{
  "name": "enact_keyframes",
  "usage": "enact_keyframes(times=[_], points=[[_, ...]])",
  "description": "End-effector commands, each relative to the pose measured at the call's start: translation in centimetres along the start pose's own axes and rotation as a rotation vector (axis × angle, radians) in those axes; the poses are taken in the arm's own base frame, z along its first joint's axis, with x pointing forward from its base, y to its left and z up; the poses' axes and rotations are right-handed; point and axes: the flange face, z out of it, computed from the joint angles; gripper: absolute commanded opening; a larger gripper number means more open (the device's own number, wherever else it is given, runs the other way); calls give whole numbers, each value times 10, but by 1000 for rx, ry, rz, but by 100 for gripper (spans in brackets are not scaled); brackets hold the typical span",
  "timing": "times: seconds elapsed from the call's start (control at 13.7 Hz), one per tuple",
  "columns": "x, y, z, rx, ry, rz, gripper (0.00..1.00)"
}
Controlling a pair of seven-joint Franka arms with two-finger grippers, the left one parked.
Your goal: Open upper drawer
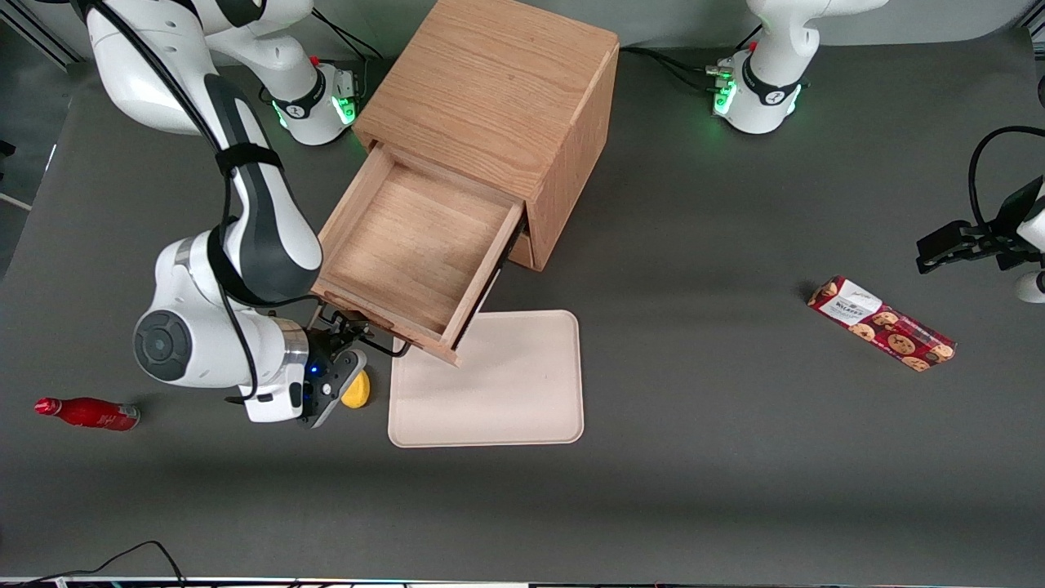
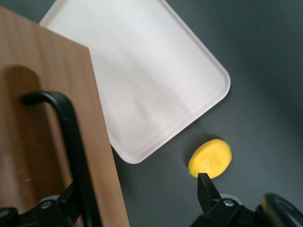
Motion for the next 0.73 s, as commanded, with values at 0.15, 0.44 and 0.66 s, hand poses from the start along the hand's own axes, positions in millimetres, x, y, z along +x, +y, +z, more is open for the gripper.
enact_keyframes(times=[0.15,0.44,0.66], points=[[1,-22,-71,-39,45,-54,100],[-18,-49,-122,-48,45,-49,100],[-42,-67,-154,-90,5,177,100]])
